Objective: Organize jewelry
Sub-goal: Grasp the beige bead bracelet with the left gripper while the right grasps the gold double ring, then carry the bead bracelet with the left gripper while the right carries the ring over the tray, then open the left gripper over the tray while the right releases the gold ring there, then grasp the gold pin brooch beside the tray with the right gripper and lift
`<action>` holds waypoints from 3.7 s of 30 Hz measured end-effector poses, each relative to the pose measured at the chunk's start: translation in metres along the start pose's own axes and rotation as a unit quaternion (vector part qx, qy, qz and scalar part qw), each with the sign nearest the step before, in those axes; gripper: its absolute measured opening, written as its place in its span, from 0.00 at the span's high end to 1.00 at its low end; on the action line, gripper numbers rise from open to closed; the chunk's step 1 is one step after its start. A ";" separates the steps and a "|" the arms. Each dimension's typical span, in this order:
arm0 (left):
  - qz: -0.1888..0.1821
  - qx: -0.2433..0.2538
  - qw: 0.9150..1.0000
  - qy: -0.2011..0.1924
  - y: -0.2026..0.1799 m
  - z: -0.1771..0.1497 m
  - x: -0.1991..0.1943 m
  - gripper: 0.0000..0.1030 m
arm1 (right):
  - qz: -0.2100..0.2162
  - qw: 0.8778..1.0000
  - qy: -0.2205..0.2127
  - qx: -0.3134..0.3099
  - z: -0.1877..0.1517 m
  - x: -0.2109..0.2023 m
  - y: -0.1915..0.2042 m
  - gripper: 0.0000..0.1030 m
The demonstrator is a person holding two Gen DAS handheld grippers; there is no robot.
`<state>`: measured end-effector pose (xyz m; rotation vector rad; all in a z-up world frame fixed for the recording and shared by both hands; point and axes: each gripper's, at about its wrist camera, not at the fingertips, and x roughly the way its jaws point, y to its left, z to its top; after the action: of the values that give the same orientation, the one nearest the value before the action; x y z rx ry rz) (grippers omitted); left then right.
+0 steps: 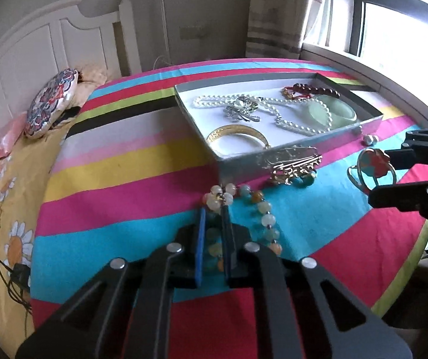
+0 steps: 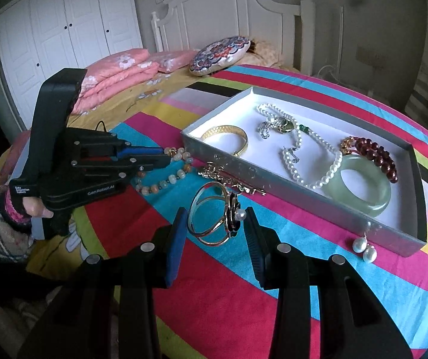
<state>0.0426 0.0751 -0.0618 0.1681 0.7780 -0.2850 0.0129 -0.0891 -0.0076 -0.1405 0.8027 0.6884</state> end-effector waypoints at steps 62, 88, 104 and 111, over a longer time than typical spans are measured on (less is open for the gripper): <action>-0.007 0.105 0.987 -0.121 -0.078 0.121 -0.058 0.91 | -0.089 0.992 -0.074 0.049 0.033 -0.035 -0.075 0.63; -0.009 0.006 0.999 -0.036 -0.040 0.142 0.057 0.64 | -0.128 0.985 -0.003 0.112 0.087 0.066 -0.135 0.50; 0.049 -0.039 0.993 -0.100 0.000 0.089 -0.022 0.03 | -0.110 0.987 -0.058 0.103 0.048 -0.007 -0.111 0.40; 0.084 -0.054 0.991 -0.088 0.009 0.043 -0.035 0.03 | -0.082 0.991 -0.046 0.099 0.020 -0.012 -0.087 0.39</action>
<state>0.0502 0.0795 -0.0064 0.1029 0.5988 -0.0964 0.0728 -0.1550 0.0029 0.0052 0.7579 0.4534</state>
